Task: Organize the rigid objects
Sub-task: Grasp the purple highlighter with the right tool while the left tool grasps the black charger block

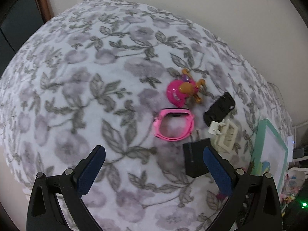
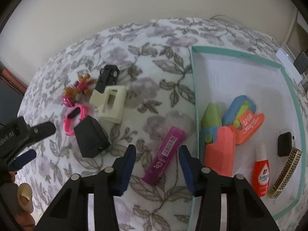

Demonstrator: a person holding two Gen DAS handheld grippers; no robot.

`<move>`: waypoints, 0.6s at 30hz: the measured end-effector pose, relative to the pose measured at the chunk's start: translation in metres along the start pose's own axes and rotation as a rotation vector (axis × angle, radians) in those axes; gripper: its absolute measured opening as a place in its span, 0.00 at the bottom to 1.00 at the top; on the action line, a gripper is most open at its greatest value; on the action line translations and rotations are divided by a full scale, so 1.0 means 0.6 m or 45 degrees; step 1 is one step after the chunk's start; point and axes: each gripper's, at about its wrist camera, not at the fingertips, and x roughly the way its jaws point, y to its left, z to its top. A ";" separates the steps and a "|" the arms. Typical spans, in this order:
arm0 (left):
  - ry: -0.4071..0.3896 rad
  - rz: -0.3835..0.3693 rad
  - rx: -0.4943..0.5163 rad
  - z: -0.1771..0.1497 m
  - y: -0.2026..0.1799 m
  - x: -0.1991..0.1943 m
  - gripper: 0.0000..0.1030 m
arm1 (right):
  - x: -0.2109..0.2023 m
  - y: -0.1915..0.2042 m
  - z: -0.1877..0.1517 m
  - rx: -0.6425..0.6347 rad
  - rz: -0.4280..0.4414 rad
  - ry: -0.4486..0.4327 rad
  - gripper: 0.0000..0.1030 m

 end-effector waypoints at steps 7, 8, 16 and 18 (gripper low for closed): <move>0.022 -0.027 0.078 -0.009 -0.036 0.020 0.98 | 0.019 0.001 -0.003 0.001 -0.023 0.048 0.43; 0.028 -0.032 0.093 -0.011 -0.043 0.024 0.98 | 0.022 0.002 -0.002 -0.001 -0.025 0.055 0.43; 0.022 -0.017 0.175 -0.019 -0.076 0.048 0.97 | 0.038 0.008 0.001 -0.020 -0.036 0.065 0.32; 0.029 -0.015 0.180 -0.021 -0.079 0.054 0.96 | 0.038 0.008 0.003 -0.022 -0.015 0.059 0.26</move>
